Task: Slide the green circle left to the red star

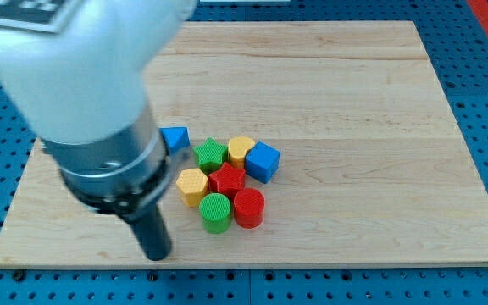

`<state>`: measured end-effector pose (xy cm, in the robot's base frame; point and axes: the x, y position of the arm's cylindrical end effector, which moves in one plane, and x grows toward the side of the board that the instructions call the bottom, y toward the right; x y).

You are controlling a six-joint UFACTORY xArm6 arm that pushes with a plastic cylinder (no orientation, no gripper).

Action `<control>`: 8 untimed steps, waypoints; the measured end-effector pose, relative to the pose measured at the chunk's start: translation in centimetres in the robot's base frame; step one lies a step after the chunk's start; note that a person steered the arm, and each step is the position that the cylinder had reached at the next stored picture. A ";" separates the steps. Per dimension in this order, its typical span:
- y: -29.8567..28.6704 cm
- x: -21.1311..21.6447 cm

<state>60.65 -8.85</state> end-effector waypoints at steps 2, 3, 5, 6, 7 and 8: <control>2.0 -2.4; 2.0 -2.4; 7.1 0.9; 7.0 0.4; 6.7 -1.3; 9.0 -1.7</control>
<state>58.94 0.10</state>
